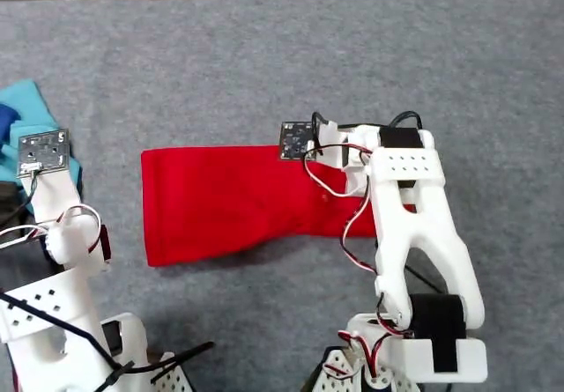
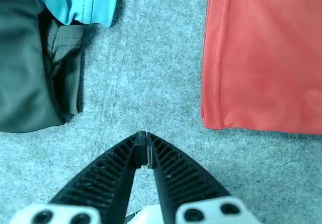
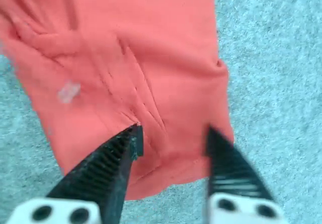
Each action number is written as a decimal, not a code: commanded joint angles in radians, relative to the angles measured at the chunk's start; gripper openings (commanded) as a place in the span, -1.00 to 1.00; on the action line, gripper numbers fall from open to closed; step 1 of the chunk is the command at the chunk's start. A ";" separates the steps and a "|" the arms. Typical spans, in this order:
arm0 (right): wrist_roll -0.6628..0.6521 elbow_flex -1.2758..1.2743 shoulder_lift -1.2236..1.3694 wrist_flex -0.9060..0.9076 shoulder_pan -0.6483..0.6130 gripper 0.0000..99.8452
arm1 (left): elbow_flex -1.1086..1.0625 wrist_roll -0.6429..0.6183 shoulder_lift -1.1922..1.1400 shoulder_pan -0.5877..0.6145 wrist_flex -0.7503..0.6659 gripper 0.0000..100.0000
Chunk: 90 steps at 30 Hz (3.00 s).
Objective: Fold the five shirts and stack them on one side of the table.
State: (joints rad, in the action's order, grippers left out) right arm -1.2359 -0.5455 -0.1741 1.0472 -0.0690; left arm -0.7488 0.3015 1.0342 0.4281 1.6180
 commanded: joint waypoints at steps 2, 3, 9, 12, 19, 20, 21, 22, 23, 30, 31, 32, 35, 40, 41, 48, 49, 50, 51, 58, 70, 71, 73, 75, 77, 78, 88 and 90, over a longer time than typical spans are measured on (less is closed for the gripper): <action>0.017 0.050 -0.012 0.005 -0.012 -0.18 | 0.009 0.006 0.004 -0.008 0.035 -0.96; 0.017 0.051 -0.019 0.018 -0.012 -0.17 | 0.006 0.006 0.007 -0.008 0.038 -0.96; 0.049 0.047 -0.128 0.117 -0.002 -0.18 | 0.009 0.006 0.008 -0.003 0.038 -0.96; 0.051 0.047 -0.168 0.219 -0.004 -0.36 | 0.014 0.006 0.005 -0.003 0.037 -0.96; 0.049 -0.065 -0.174 0.249 -0.005 -0.94 | 0.014 0.006 0.007 -0.008 0.037 -0.96; 0.051 -0.088 -0.174 0.226 -0.010 -0.95 | 0.014 0.006 0.007 -0.008 0.034 -0.96; 0.051 -0.111 -0.174 0.204 -0.019 -0.97 | 0.014 0.006 0.007 -0.008 0.032 -0.96; 0.051 -0.136 -0.174 0.183 -0.031 -0.99 | 0.015 0.006 0.007 -0.008 0.032 -0.96; 0.051 -0.160 -0.174 0.163 -0.045 -0.99 | 0.015 0.006 0.008 -0.008 0.032 -0.96; 0.175 -0.130 -0.010 -0.002 -0.174 -0.99 | 0.014 0.002 0.012 0.000 0.041 -0.96; 0.195 -0.096 0.027 -0.012 -0.186 -0.99 | 0.014 0.002 0.012 0.000 0.041 -0.96; 0.209 -0.059 0.061 -0.015 -0.196 -0.99 | 0.014 0.002 0.012 0.000 0.041 -0.96; 0.221 0.054 0.165 -0.012 -0.200 -0.99 | 0.014 0.002 0.012 0.000 0.041 -0.96; 0.239 0.163 0.288 -0.002 -0.197 -0.99 | 0.014 0.005 0.012 -0.002 0.041 -0.96; 0.239 0.173 0.289 0.015 -0.199 -0.99 | 0.014 0.006 0.012 -0.002 0.041 -0.96; 0.236 0.208 0.216 0.129 -0.200 -0.99 | 0.037 0.006 0.002 -0.009 0.037 -0.96; 0.236 0.206 0.185 0.137 -0.200 -0.99 | 0.051 0.008 0.001 -0.009 0.037 -0.96; 0.239 0.203 0.157 0.141 -0.202 -0.99 | 0.068 0.008 0.001 -0.009 0.037 -0.96; 0.239 0.203 0.128 0.149 -0.202 -0.99 | 0.086 0.008 0.001 -0.009 0.037 -0.96; 0.287 0.177 0.133 0.072 -0.219 -0.97 | 0.158 0.058 0.001 -0.011 0.038 -0.96; 0.388 0.205 0.372 -0.061 -0.240 -0.96 | 0.155 0.061 0.001 -0.003 0.041 -0.96; 0.388 0.213 0.369 -0.055 -0.237 -0.96 | 0.155 0.061 0.001 -0.003 0.041 -0.96; 0.388 0.249 0.335 0.005 -0.237 -0.96 | 0.155 0.061 0.001 -0.008 0.041 -0.96; 0.387 0.292 0.278 0.080 -0.242 -0.96 | 0.155 0.057 0.001 -0.008 0.041 -0.95; 0.381 0.332 0.202 0.152 -0.246 -0.96 | 0.155 0.046 -0.001 -0.008 0.041 -0.89; 0.382 0.346 0.160 0.167 -0.245 -0.96 | 0.157 0.021 -0.001 -0.006 0.040 -0.84; 0.394 0.499 -0.056 0.287 -0.182 -0.96 | 0.190 -0.178 -0.271 -0.011 -0.029 -0.58; 0.420 0.507 -0.054 0.278 -0.125 -0.96 | 0.233 -0.199 -0.404 -0.011 -0.048 -0.53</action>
State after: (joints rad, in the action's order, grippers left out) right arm -0.8462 -0.0959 -0.1772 1.3218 -0.2670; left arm -0.6015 0.1419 0.7887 0.4281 1.5980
